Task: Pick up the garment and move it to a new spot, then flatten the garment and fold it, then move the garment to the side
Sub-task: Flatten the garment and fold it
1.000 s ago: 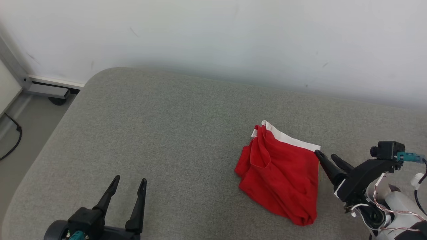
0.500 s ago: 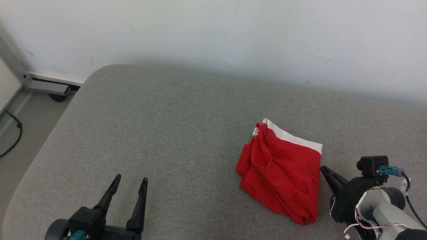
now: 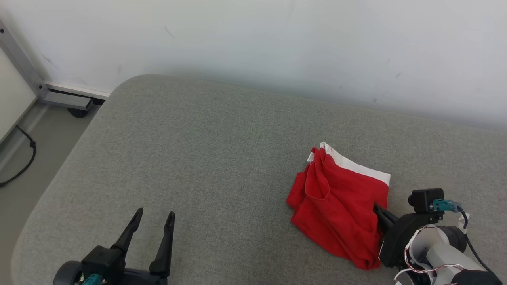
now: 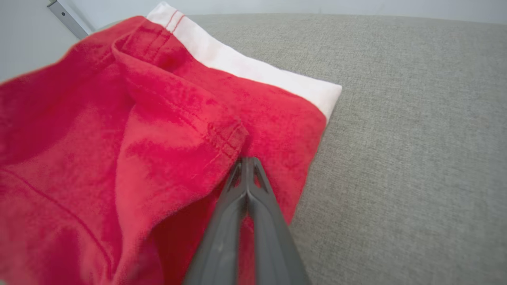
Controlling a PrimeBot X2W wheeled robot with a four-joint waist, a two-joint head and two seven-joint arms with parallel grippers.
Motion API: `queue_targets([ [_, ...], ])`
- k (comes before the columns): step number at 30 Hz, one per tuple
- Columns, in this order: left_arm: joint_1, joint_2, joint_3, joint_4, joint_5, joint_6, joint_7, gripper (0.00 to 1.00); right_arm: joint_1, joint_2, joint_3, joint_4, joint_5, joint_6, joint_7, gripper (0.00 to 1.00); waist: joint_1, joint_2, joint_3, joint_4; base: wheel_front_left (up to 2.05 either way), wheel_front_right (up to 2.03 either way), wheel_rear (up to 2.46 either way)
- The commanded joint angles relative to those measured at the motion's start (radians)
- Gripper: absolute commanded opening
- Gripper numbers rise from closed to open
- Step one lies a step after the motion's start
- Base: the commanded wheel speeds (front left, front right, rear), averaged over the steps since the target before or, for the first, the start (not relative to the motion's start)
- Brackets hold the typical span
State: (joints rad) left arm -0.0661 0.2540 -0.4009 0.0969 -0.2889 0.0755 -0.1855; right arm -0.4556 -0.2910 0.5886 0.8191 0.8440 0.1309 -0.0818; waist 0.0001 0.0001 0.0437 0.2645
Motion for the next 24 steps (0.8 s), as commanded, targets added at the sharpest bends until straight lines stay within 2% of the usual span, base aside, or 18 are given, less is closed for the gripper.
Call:
queue_targets([
  [1, -0.009, 0.007, -0.001, -0.003, -0.01, 0.003, -0.002, 1.0, -0.014, 0.005, 0.012, 0.009, 0.013, -0.001, -0.009, 0.0, -0.0001, -0.0001, 0.0, 0.003, 0.0, 0.0, 0.0],
  [11, -0.009, 0.012, -0.001, 0.003, -0.018, 0.006, -0.008, 1.0, -0.022, 0.025, 0.072, -0.021, 0.108, -0.001, -0.015, 0.0, -0.0001, -0.0001, -0.004, 0.013, 0.0, 0.0, 0.0],
  [24, -0.009, 0.018, -0.015, 0.003, -0.019, 0.01, -0.004, 1.0, -0.017, 0.009, 0.204, -0.117, 0.225, -0.001, -0.051, 0.0, -0.0001, -0.0001, -0.019, 0.023, 0.0, 0.0, 0.0],
])
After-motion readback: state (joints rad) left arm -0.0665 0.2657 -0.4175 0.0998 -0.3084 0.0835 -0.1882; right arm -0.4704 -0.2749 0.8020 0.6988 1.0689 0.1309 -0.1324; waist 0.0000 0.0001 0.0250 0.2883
